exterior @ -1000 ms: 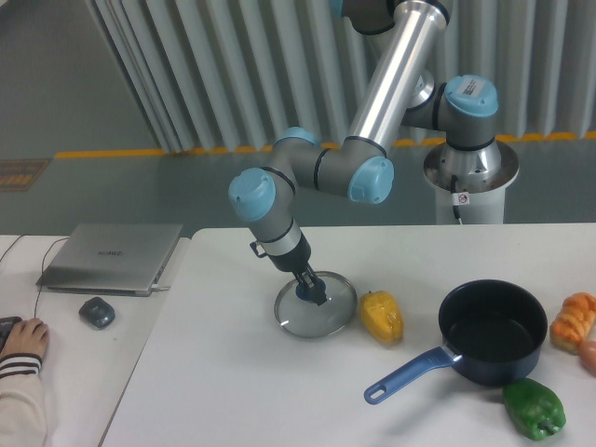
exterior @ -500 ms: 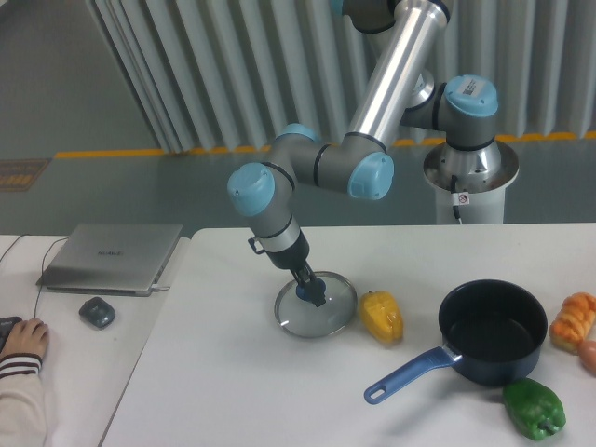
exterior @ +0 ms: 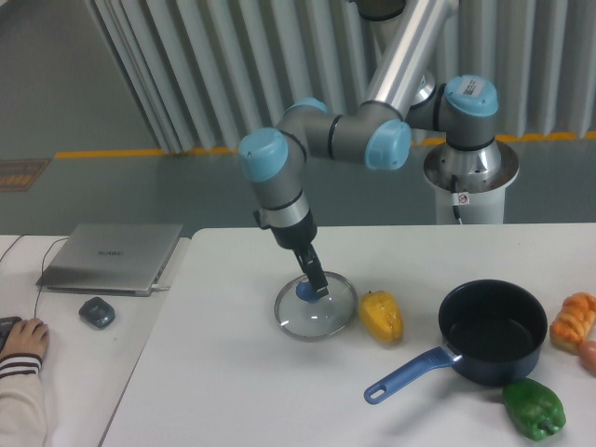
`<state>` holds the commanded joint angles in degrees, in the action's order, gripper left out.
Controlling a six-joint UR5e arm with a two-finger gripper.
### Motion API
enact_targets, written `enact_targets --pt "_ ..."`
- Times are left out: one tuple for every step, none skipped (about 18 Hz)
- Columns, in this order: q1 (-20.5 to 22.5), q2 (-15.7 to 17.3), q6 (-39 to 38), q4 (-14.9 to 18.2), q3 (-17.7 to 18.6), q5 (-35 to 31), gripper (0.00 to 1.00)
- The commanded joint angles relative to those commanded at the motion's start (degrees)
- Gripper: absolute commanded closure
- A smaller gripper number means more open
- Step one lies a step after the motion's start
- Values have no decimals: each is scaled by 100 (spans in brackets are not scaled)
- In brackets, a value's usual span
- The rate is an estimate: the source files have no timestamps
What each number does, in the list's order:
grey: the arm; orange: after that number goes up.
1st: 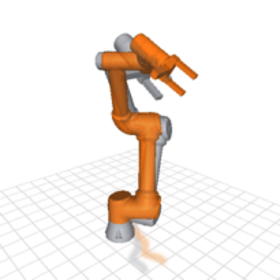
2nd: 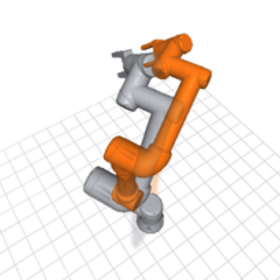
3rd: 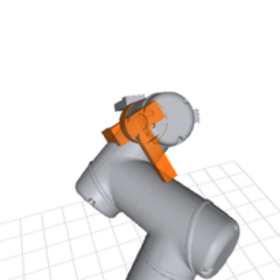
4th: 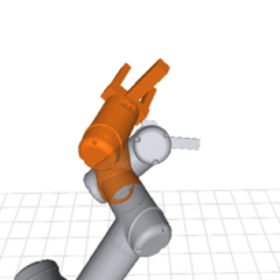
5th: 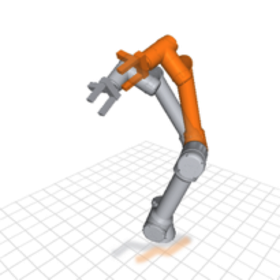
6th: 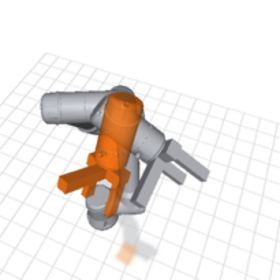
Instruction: Place the lid on the table
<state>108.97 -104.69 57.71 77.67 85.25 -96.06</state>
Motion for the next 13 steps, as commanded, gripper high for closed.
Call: enact_targets --pt "114 80 395 141 -17 0 0" --pt "211 133 652 212 -26 17 0" --pt "256 168 732 230 -18 26 0" --pt "273 177 751 239 -9 35 0" --pt "282 186 768 239 -9 44 0" --pt "291 195 777 239 -17 44 0" --pt "326 195 777 248 -9 53 0" --pt "344 195 786 274 -9 61 0" --pt "344 195 786 275 -17 62 0" --pt "361 212 786 275 -18 62 0" --pt "370 238 812 275 -18 62 0" --pt "388 265 917 283 -18 62 0" --pt "457 274 1031 283 -18 79 0"
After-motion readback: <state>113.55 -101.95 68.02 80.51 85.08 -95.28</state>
